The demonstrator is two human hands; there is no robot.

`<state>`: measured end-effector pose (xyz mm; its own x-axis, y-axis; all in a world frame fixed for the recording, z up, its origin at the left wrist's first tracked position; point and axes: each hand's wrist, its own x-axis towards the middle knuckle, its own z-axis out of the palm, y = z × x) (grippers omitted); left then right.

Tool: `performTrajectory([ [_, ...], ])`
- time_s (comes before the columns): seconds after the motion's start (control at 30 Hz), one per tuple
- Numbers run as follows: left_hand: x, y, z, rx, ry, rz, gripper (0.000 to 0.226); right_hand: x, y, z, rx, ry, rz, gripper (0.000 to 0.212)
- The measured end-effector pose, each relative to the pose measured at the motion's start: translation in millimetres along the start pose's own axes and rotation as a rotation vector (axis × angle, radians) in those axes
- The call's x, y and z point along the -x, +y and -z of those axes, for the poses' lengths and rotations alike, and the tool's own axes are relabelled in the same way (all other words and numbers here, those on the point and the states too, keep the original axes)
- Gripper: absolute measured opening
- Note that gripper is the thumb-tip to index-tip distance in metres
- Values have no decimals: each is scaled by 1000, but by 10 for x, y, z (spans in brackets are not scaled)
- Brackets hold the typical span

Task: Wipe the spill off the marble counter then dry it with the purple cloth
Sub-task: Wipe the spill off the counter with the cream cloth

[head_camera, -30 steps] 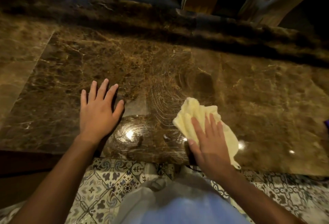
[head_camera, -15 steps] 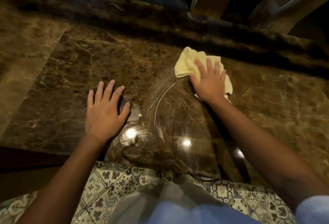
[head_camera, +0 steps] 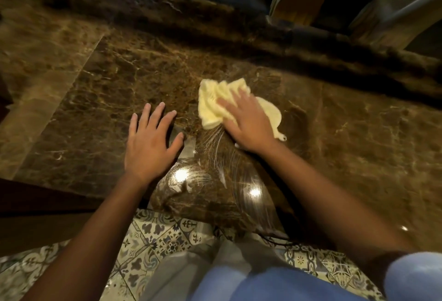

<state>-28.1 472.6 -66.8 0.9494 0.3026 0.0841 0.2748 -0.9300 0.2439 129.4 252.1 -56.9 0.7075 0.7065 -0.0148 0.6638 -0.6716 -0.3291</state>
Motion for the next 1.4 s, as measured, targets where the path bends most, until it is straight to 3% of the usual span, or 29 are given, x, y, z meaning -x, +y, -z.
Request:
performTrajectory([
  [0.23, -14, -12, 0, 30, 8, -5, 62, 1166, 173, 13, 10, 0, 49, 54],
  [0.43, 0, 0, 2, 25, 19, -7, 62, 679, 764, 257, 98, 125, -423, 63],
  [0.5, 4, 3, 4, 25, 21, -8, 62, 500, 687, 227, 97, 125, -489, 66],
  [0.63, 5, -3, 3, 29, 25, -7, 62, 562, 259, 94, 78, 90, -315, 59],
  [0.83, 18, -9, -12, 49, 27, -6, 58, 1440, -98, -16, -7, -41, 9, 50],
  [1.0, 45, -16, -22, 59, 21, -16, 56, 2249, 355, 202, 59, -24, -185, 56],
  [1.2, 41, -15, -27, 50, 43, -32, 54, 2250, -498, -150, 87, 20, -420, 78],
  [1.4, 41, -6, -31, 83, 48, -10, 52, 1555, -920, -329, -11, 95, -269, 63],
])
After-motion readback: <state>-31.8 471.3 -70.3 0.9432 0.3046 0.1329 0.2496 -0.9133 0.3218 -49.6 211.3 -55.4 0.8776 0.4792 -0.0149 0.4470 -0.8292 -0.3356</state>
